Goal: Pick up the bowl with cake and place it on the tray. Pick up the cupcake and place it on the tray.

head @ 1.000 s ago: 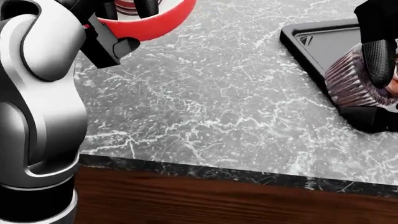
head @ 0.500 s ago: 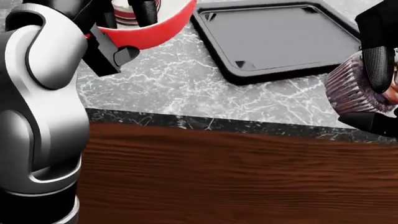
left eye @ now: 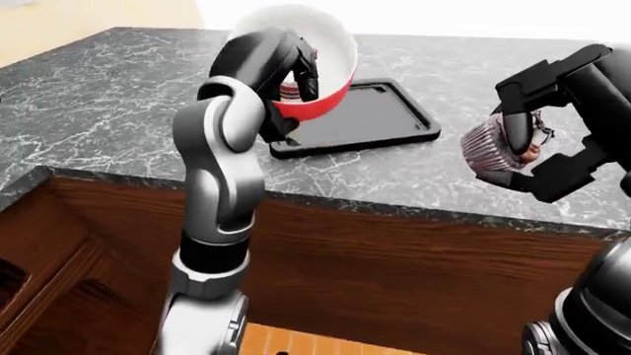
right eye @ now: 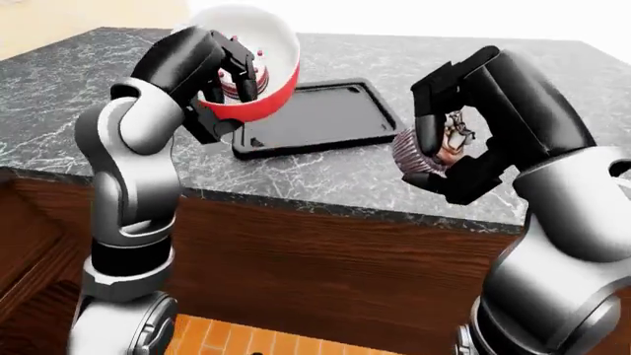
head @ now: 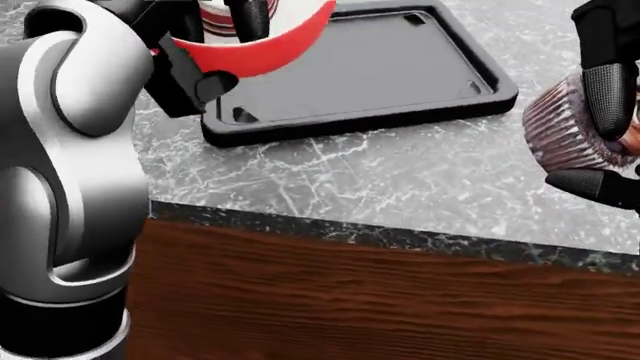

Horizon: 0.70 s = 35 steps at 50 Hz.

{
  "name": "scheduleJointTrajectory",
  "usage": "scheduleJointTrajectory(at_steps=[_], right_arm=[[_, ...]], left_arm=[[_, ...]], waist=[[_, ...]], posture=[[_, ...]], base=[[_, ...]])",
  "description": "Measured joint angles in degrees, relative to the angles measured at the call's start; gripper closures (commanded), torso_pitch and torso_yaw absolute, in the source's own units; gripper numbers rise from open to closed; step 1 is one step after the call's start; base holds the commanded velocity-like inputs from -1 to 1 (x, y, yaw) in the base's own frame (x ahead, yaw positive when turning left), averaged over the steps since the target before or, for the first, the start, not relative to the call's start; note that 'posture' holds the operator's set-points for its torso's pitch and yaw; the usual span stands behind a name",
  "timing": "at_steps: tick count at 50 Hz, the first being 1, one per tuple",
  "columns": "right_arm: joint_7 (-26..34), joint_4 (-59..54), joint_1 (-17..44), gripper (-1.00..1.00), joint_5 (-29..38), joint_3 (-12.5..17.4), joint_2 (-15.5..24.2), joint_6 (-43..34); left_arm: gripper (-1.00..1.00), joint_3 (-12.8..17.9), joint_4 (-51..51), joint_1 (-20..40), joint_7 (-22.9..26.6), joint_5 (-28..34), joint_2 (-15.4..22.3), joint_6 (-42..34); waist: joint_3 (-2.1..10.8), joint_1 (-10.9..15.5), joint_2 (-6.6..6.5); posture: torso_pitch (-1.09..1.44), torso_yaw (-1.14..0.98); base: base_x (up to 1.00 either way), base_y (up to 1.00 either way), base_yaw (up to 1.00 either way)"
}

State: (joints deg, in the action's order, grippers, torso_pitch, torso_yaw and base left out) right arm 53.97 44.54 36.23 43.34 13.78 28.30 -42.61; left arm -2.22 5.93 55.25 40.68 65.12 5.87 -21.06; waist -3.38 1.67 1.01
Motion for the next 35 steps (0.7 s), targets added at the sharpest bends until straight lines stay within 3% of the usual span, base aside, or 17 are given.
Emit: scheduleJointTrajectory(at_steps=[7, 11, 17, 21, 29, 35], right_arm=[[0.3, -1.4, 0.04, 1.0, 0.01, 0.21, 0.01, -0.51], [0.16, -1.21, 0.64, 1.0, -0.18, -0.02, 0.17, -0.37], [1.89, -1.66, 0.8, 1.0, -1.54, -1.89, 0.18, -0.59], [1.45, -1.35, 2.12, 1.0, -1.29, 0.55, 1.79, -0.95], [0.47, -1.89, 2.17, 1.0, -1.76, 0.78, 2.6, -1.61], [0.44, -4.73, 5.22, 1.0, -1.45, -0.1, 3.94, -2.78]], left_arm=[[1.0, 1.26, 1.44, 0.54, -2.71, 1.42, 0.66, -0.23], [1.0, 0.57, -0.08, -0.08, -1.89, 0.65, 0.56, -0.14], [1.0, 3.11, -1.02, -1.14, -1.24, 2.18, 1.64, -2.16], [1.0, 2.23, -1.19, -0.58, -0.91, 2.1, 1.27, -2.22], [1.0, 0.11, -0.66, 0.56, -0.9, 0.23, 0.45, 0.02], [1.0, 0.71, -2.64, 1.45, -1.99, -0.28, 1.02, 0.4]], waist=[[0.07, 0.42, -2.28], [-0.1, 0.95, -4.45], [-2.33, -0.64, -1.31], [-1.76, -0.84, 2.38], [-0.69, -1.33, 0.12], [-0.37, -1.71, -0.21]], posture=[[0.0, 0.0], [0.0, 0.0], [0.0, 0.0], [0.0, 0.0], [0.0, 0.0], [0.0, 0.0]], base=[[0.0, 0.0, 1.0], [0.0, 0.0, 0.99], [0.0, 0.0, 0.0], [0.0, 0.0, 0.0], [0.0, 0.0, 0.0], [0.0, 0.0, 0.0]])
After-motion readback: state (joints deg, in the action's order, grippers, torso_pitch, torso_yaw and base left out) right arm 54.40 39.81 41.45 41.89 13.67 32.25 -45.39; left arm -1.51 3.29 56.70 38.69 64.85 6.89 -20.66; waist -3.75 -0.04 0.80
